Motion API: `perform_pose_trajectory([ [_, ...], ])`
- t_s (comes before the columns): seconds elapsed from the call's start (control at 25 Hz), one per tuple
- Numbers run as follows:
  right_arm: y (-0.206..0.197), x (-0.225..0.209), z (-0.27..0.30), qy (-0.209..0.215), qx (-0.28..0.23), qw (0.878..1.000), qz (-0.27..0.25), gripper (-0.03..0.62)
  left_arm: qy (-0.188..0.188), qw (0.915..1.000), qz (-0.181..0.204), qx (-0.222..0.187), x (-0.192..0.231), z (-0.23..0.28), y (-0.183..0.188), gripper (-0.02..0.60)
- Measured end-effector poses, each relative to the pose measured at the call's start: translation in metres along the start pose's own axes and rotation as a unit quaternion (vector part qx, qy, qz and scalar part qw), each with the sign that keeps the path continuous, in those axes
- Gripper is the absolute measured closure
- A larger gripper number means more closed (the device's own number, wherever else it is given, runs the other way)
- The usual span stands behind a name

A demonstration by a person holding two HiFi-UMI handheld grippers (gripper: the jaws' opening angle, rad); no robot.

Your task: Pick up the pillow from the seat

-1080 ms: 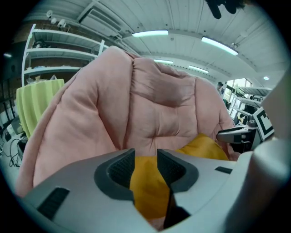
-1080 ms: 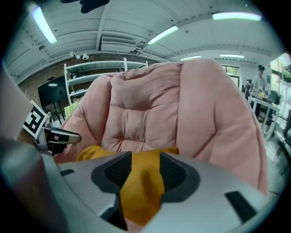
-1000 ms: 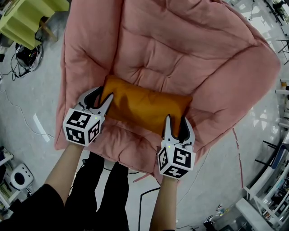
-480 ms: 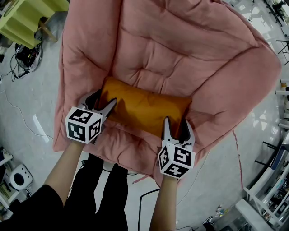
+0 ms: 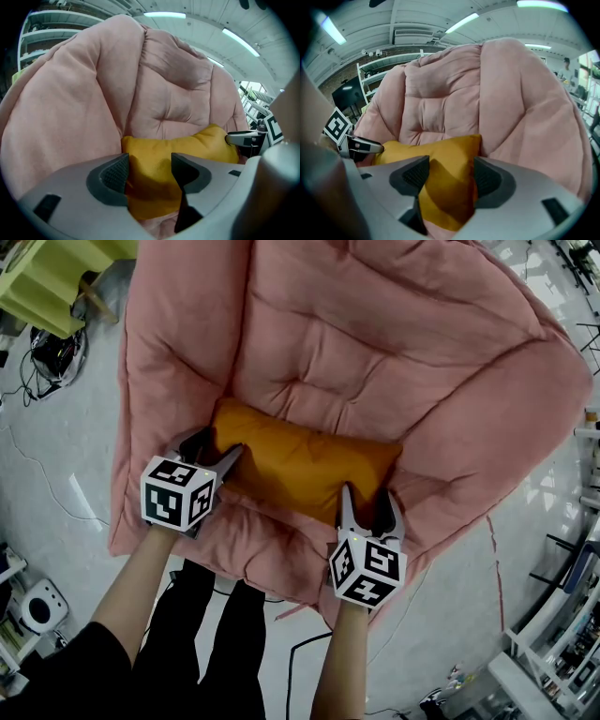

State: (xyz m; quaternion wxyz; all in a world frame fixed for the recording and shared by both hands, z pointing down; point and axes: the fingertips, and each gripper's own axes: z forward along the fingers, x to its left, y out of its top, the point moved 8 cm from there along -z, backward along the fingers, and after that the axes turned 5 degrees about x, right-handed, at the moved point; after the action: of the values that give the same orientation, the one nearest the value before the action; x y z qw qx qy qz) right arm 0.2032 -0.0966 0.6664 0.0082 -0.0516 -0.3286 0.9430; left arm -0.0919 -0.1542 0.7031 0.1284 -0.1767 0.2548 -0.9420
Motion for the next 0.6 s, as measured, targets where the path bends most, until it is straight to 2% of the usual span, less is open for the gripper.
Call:
perform_pose_trajectory([
  [0.32, -0.005, -0.008, 0.012, 0.005, 0.012, 0.999, 0.029, 0.301, 0.001, 0.9994, -0.018, 0.028, -0.003, 0.018, -0.001, 0.311],
  [0.6, -0.007, -0.007, 0.017, 0.004, 0.022, 0.999, 0.026, 0.301, -0.007, 0.9985, -0.028, 0.046, -0.003, 0.026, -0.003, 0.311],
])
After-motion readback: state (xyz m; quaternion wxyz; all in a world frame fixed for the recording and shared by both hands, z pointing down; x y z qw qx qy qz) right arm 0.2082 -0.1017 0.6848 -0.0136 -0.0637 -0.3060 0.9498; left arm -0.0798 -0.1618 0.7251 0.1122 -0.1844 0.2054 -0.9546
